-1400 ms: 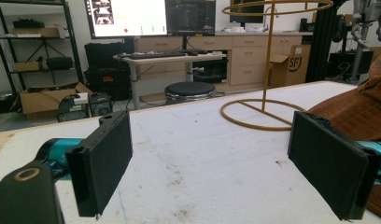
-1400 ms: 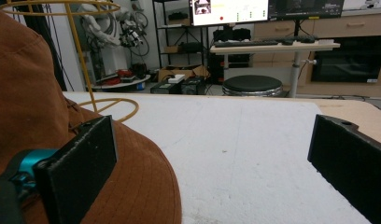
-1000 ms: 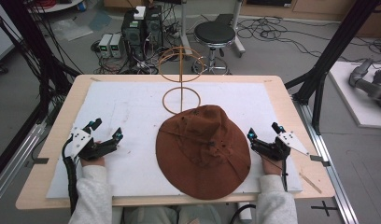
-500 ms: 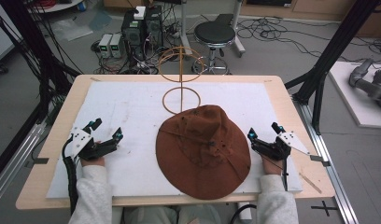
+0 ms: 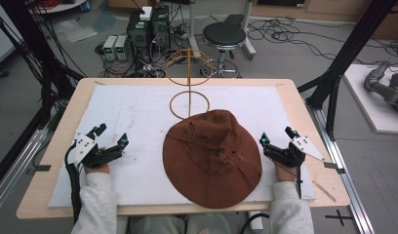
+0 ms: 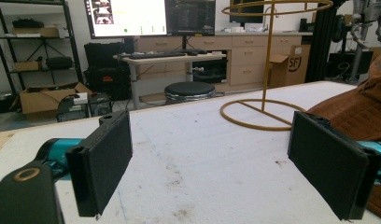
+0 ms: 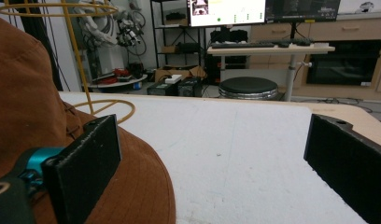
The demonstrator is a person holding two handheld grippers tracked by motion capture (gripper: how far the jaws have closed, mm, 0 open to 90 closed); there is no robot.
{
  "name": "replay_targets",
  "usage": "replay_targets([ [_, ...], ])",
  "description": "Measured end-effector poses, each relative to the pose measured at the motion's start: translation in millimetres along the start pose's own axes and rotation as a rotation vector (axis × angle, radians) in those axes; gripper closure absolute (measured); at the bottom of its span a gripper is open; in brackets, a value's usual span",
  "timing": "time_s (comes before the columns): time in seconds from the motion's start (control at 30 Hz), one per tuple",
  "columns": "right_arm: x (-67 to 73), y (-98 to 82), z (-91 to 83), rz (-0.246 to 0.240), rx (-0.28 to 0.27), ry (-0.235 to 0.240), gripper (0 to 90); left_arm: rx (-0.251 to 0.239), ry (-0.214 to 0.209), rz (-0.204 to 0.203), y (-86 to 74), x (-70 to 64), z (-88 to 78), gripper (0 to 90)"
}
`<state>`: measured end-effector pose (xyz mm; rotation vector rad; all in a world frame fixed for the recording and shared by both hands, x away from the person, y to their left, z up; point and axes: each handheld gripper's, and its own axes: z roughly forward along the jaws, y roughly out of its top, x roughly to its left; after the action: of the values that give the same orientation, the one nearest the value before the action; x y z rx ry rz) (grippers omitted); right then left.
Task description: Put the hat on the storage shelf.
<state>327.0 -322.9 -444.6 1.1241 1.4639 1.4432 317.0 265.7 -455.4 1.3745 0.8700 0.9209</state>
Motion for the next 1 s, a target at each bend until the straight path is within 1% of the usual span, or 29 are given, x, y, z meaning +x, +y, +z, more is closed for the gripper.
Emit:
replay_targets([
  [0.17,2.7,12.3,-4.0,-0.003,-0.033,0.038,3.6,0.001,-0.001,0.0,0.0,0.1,0.0,14.3],
  [0.2,3.7,16.1,-5.1,-0.015,-0.045,0.05,3.7,0.0,-0.002,-0.001,0.0,0.1,0.1,14.3],
  [0.3,5.9,25.0,-6.7,-0.027,-0.061,0.091,4.5,-0.001,-0.002,-0.001,0.0,0.2,0.0,14.3],
  [0.43,9.2,33.8,-5.6,-0.048,-0.06,0.128,4.5,-0.001,-0.002,-0.001,-0.1,0.1,0.0,14.3],
  [0.53,12.1,39.3,-4.5,-0.041,-0.057,0.169,4.6,-0.001,-0.001,-0.003,-0.1,0.1,0.0,14.3],
  [0.6,14.2,42.0,-4.0,-0.045,-0.054,0.187,5.0,-0.001,0.0,-0.003,-0.1,0.1,0.0,14.3],
  [0.77,18.7,49.0,-1.8,-0.06,-0.051,0.221,5.4,-0.001,0.0,-0.004,-0.1,0.1,0.0,14.3],
  [0.9,20.8,55.0,-0.3,-0.058,-0.047,0.248,6.4,0.0,-0.002,-0.003,0.0,0.2,0.1,14.3],
  [0.93,21.8,57.3,0.7,-0.053,-0.036,0.259,6.4,0.0,-0.002,-0.003,0.0,0.2,0.0,14.3],
  [1.0,23.3,59.7,1.9,-0.061,-0.029,0.275,8.0,-0.002,-0.001,-0.003,-0.1,0.1,0.2,14.3],
])
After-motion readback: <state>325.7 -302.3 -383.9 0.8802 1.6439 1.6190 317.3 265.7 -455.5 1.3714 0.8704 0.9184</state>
